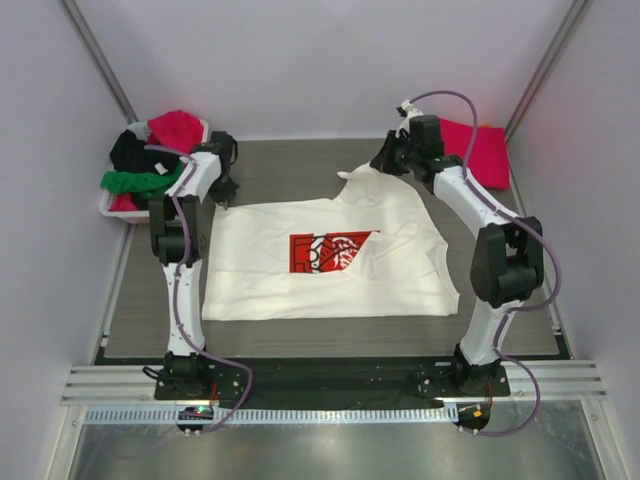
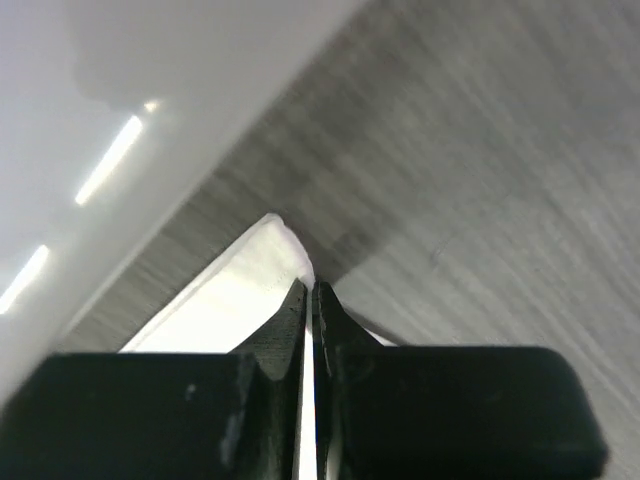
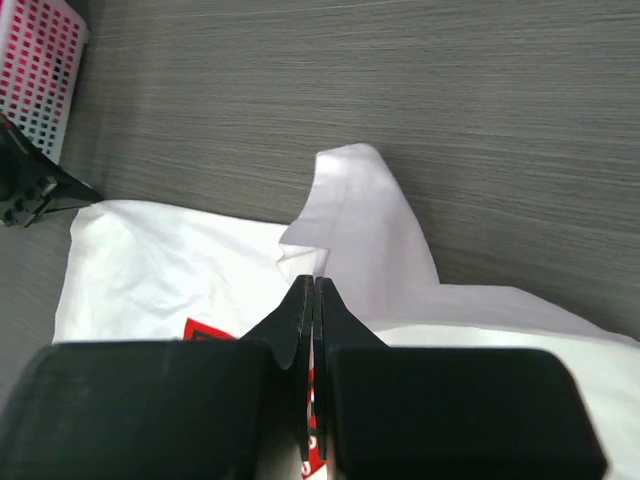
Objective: Fold and stack the t-shirts
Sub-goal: Fold the tshirt
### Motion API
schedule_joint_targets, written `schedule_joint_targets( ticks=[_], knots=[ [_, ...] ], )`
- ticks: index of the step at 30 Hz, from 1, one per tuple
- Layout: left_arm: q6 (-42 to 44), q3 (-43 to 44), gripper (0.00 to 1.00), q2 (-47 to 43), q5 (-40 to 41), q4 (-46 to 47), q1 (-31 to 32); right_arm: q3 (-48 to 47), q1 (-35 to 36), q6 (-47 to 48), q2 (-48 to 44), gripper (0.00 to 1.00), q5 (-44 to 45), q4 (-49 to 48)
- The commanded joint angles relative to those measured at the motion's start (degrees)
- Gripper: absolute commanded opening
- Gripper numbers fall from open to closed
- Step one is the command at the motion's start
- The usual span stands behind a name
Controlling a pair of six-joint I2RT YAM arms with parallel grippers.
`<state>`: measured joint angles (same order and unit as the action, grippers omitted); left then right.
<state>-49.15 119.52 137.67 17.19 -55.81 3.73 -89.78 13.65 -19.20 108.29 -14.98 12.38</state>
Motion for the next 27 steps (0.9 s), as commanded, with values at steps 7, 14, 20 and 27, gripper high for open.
schedule_joint_targets(
  ticks=[7, 14, 20, 27],
  knots=[
    [-0.5, -13.9, 0.0, -13.0, -1.4, 0.7, 0.5, 14.7, -0.2, 0.2, -20.4, 0.01, 2.5, -1.2],
    [-0.8, -27.7, 0.0, -22.9, -0.8, 4.7, 1.7, 26.2, -0.2, -0.6, -33.4, 0.01, 6.3, 1.4],
    [0.2, -34.0, 0.0, -29.5, 1.1, 8.2, 3.1, 32.3, -0.2, -2.5, -44.8, 0.01, 9.2, 4.1],
    [5.0, -36.2, 0.0, -33.8, 8.7, 9.1, 4.9, 37.3, -0.2, -4.8, -55.5, 0.01, 12.8, 10.5]
  ],
)
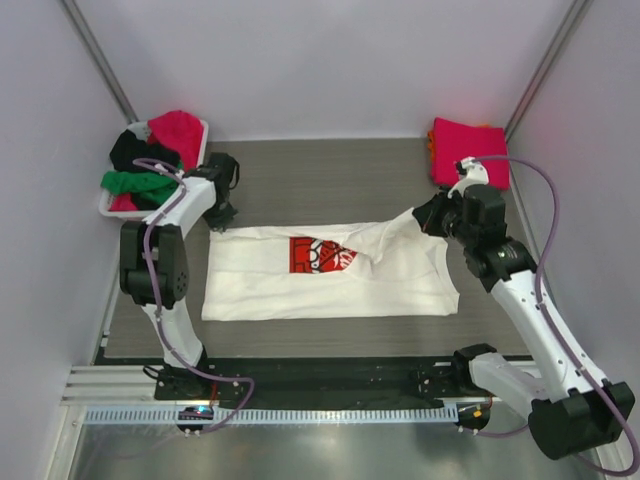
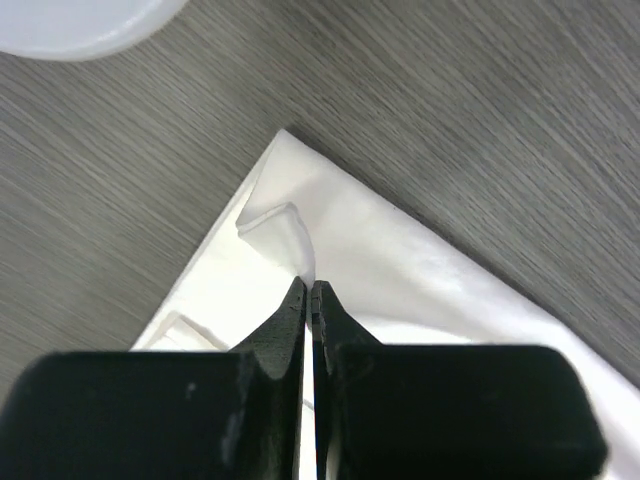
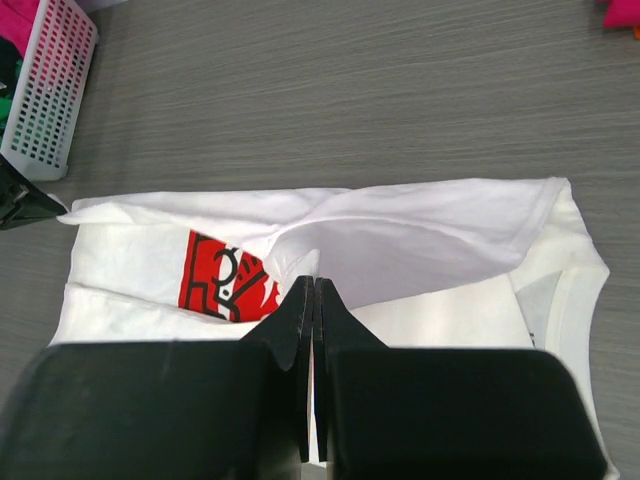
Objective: Fold and stack the t-shirts
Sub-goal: Fold the tshirt
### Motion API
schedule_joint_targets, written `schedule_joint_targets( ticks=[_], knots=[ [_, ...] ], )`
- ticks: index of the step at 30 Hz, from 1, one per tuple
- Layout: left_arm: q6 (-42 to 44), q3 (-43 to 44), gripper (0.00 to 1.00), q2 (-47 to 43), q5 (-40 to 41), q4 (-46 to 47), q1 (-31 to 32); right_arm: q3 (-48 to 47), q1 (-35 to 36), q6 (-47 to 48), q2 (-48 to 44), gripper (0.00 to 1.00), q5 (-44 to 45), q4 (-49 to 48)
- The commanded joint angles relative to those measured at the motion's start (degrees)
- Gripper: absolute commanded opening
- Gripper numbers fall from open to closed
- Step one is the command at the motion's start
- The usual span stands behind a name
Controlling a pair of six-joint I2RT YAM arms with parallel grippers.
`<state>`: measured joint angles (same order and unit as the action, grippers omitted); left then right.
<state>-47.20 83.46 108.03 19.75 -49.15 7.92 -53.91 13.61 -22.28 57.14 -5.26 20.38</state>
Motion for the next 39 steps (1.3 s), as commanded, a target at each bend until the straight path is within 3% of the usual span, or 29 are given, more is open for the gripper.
schedule_joint_targets(
  ticks=[1, 9, 19, 28, 31, 32, 33, 34, 35, 36, 37, 39],
  knots=[
    [3.6, -0.1, 0.0, -4.6, 7.2, 2.5, 0.8, 1.8, -0.2, -2.1, -5.4, 0.01, 3.5, 3.1],
    [6.2, -4.4, 0.0, -10.2, 15.2, 4.1, 3.6, 6.6, -0.1, -7.6, -13.5, 0.01, 7.3, 7.8],
    [1.1, -17.5, 0.02, -17.7, 15.1, 9.0, 5.7, 11.7, -0.2, -13.4, -22.6, 0.01, 12.5, 12.9],
    [-2.6, -27.0, 0.11, -24.1, 15.8, 9.7, 6.0, 18.9, -0.2, -23.7, -33.0, 0.01, 18.9, 18.2],
    [-2.4, -29.4, 0.23, -26.2, 15.1, 9.7, 6.0, 21.0, -0.2, -27.5, -34.0, 0.01, 20.3, 20.1],
    [-2.4, -30.0, 0.54, -26.8, 15.0, 9.2, 6.0, 20.7, -0.2, -29.3, -33.9, 0.01, 20.9, 21.4],
    [-2.5, -31.1, 0.66, -27.4, 15.0, 9.2, 6.0, 20.3, -0.1, -30.7, -33.6, 0.01, 23.9, 22.8],
    [-3.0, -31.5, 0.76, -29.0, 15.1, 9.1, 6.0, 20.0, -0.1, -31.6, -33.2, 0.13, 24.8, 23.8],
    [-3.2, -31.9, 0.88, -29.7, 15.6, 8.6, 6.1, 19.7, -0.1, -31.6, -32.1, 0.31, 24.9, 24.2],
    [-3.2, -32.0, 0.89, -30.4, 15.5, 8.5, 6.1, 19.5, -0.2, -32.9, -31.6, 0.47, 25.2, 24.8],
    [-3.3, -32.2, 0.89, -31.8, 15.5, 8.5, 6.0, 19.6, -0.1, -33.8, -30.8, 0.73, 25.5, 25.0],
    [-3.2, -32.1, 0.89, -33.0, 15.3, 8.2, 6.0, 19.8, -0.1, -34.7, -28.9, 0.8, 24.9, 25.0]
  ],
)
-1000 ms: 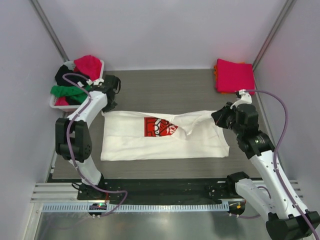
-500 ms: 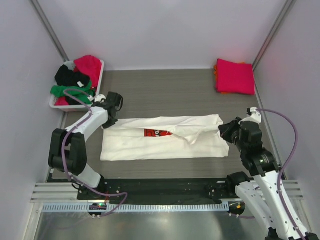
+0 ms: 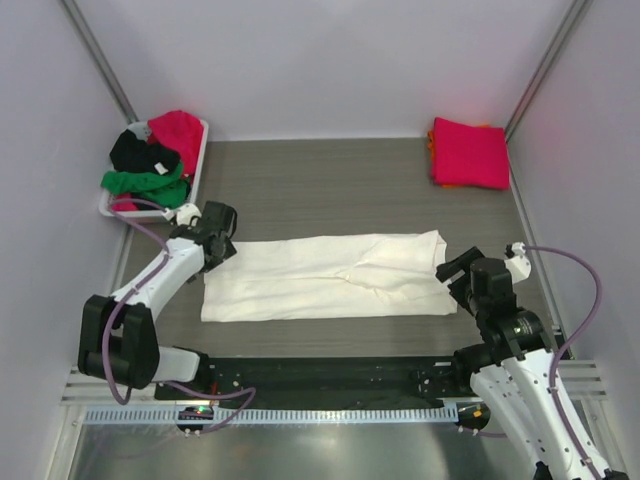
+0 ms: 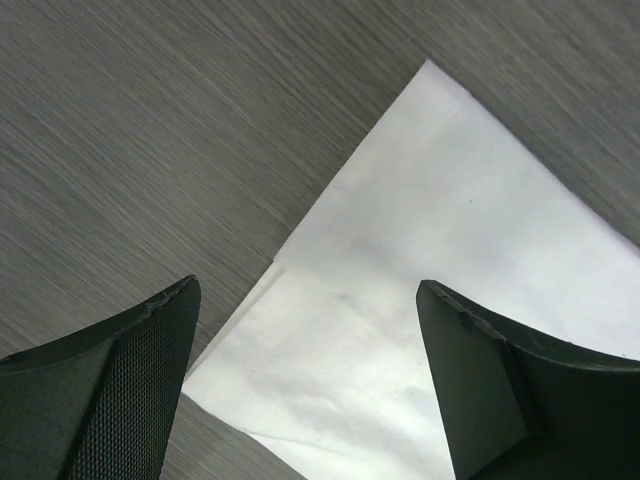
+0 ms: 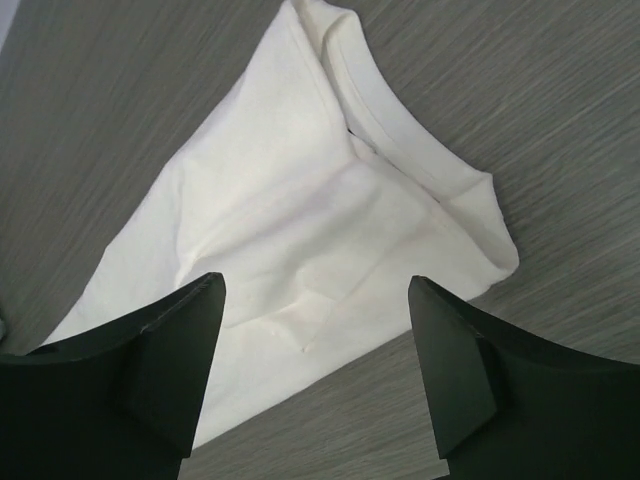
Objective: Fold and stack the t-shirts
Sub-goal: Fold the tshirt
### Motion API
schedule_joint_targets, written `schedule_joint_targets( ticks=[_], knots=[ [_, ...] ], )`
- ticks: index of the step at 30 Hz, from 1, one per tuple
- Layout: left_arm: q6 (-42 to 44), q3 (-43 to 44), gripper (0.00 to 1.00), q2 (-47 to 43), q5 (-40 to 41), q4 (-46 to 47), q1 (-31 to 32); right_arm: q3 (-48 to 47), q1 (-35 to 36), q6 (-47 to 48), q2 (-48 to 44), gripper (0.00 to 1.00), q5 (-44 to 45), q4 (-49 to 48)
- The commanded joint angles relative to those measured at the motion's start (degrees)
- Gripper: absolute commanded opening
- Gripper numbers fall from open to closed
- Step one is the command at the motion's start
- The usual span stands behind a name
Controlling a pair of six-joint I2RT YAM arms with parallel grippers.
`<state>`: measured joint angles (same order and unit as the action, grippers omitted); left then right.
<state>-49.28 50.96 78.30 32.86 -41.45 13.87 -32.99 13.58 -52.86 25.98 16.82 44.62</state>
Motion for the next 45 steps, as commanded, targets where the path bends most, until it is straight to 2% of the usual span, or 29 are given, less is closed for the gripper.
schedule_joint_targets(
  ticks=[1, 4, 5, 9, 13, 18, 22, 28, 30, 34, 36, 37, 38, 40, 41, 43, 44, 45],
  knots=[
    [-0.8, 1.0, 0.89, -3.7, 2.2, 0.5, 0.0, -1.3, 0.0, -4.3, 2.8, 0.81, 3.0, 0.6],
    [1.0, 2.7, 0.88, -3.9, 1.2, 0.6, 0.0, -2.2, 0.0, -2.8, 4.1, 0.82, 2.2, -0.8],
    [3.0, 4.2, 0.88, -3.3, 0.3, 1.0, 0.0, -2.9, 0.0, -1.6, 4.5, 0.8, 0.9, -2.2],
    [8.0, 6.6, 0.86, 0.0, -4.6, 3.7, 0.8, -4.3, 0.0, 0.6, 10.1, 0.78, -6.8, -11.7],
    [11.3, 8.7, 0.84, 5.8, -8.0, 4.7, 4.4, -4.0, 1.2, -0.7, 25.0, 0.78, -13.2, -19.7],
    [11.4, 9.7, 0.83, 13.7, -12.8, 4.5, 7.0, -3.0, 2.0, -3.8, 36.9, 0.79, -16.0, -28.3],
    [9.8, 8.9, 0.82, 16.9, -14.6, 4.3, 8.3, -2.4, 2.0, -5.8, 44.8, 0.79, -15.9, -31.2],
    [8.1, 8.5, 0.81, 18.0, -18.0, 1.9, 9.5, -8.8, 1.7, -3.5, 61.7, 0.8, -14.0, -31.8],
    [6.7, 7.1, 0.81, 17.6, -19.9, 1.2, 9.9, -13.6, 0.7, -2.7, 66.3, 0.8, -14.6, -32.0],
    [3.9, 4.1, 0.81, 16.6, -23.1, 1.5, 11.4, -25.6, -0.8, 0.2, 81.1, 0.8, -15.7, -31.7],
    [2.6, 2.8, 0.81, 16.4, -24.6, 1.5, 12.8, -36.0, -1.0, 2.8, 86.6, 0.8, -16.0, -30.6],
    [1.0, 2.6, 0.81, 16.2, -25.8, 1.5, 14.4, -39.9, -0.9, 3.4, 92.4, 0.8, -16.8, -29.8],
    [-0.3, 2.4, 0.81, 16.1, -26.4, 1.8, 15.4, -47.9, -0.9, 4.9, 95.3, 0.8, -18.9, -28.7],
    [-3.7, 2.4, 0.81, 16.3, -28.6, 2.7, 18.1, -56.2, -0.8, 6.1, 101.4, 0.79, -23.7, -28.3],
    [-5.1, 2.5, 0.81, 16.4, -30.4, 3.8, 19.2, -64.7, -0.7, 6.5, 107.0, 0.79, -24.8, -26.8],
    [-9.4, 2.7, 0.81, 17.1, -32.6, 5.9, 21.8, -73.2, -0.4, 7.8, 112.9, 0.79, -28.9, -25.9],
    [-11.2, 2.5, 0.81, 17.6, -36.9, 8.6, 22.6, -81.1, -0.1, 8.0, 118.1, 0.79, -30.2, -24.9],
    [-13.1, 2.4, 0.81, 17.9, -38.4, 10.1, 24.3, -84.8, 0.3, 8.2, 120.4, 0.79, -31.6, -24.7]
  ],
)
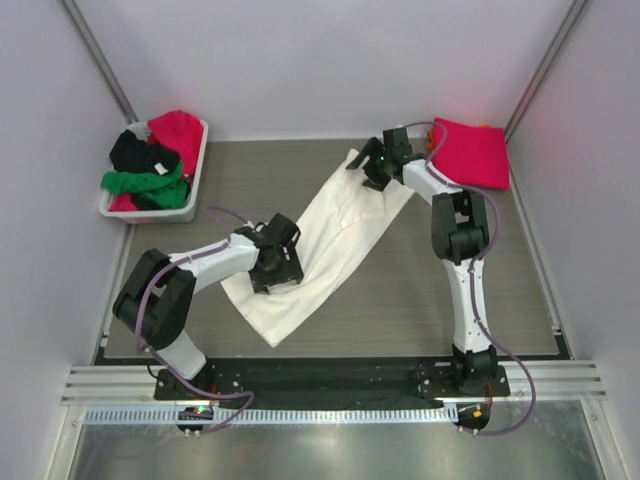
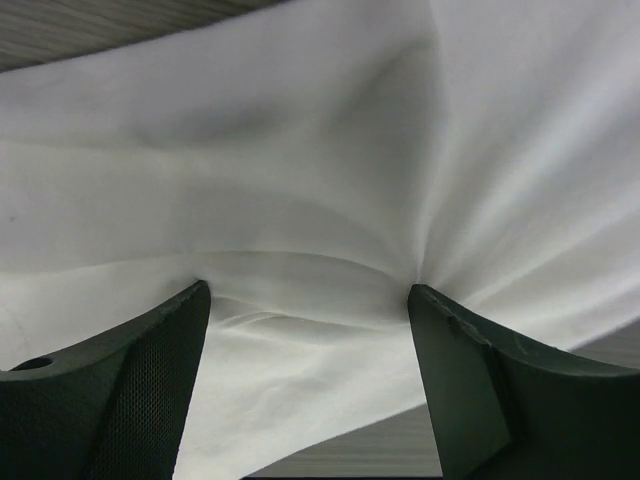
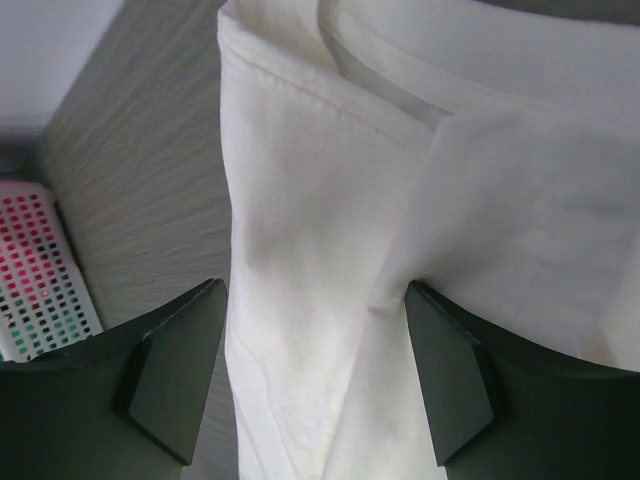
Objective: Fold and stack the t-shirts
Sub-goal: Fold the tshirt
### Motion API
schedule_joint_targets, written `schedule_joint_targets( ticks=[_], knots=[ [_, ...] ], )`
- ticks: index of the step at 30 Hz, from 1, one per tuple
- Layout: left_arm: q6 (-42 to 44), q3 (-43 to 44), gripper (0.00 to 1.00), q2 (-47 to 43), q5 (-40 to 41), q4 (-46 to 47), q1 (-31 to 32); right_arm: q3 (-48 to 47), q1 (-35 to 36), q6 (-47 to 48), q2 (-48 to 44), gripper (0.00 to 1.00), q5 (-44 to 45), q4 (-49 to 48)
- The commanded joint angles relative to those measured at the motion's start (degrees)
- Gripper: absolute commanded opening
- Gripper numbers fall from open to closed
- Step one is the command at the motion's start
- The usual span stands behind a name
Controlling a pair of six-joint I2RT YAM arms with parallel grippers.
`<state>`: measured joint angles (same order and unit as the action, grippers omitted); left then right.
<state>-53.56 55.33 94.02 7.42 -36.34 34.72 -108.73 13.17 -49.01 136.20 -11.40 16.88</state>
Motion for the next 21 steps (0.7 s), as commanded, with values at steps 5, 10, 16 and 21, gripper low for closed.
schedule_joint_targets(
  ticks=[5, 10, 16, 21],
  knots=[
    [-16.5, 1.9, 0.82, 4.5, -15.2, 9.2, 9.1, -28.6, 2.2, 3.5, 21.0, 0.8, -9.3, 2.5],
    [-20.9, 4.7, 0.83, 5.9, -17.5, 10.7, 12.9, -31.5, 3.0, 0.3, 25.9, 0.83, -13.8, -7.5],
    [-24.6, 3.9, 0.83, 4.2, -19.0, 13.9, 14.9, -34.9, 4.4, -1.4, 29.3, 0.86, -19.4, -16.4],
    [-20.7, 9.2, 0.82, 0.2, -13.7, 8.8, 16.4, -37.6, 5.6, -0.8, 26.4, 0.89, -22.4, -19.4]
  ],
)
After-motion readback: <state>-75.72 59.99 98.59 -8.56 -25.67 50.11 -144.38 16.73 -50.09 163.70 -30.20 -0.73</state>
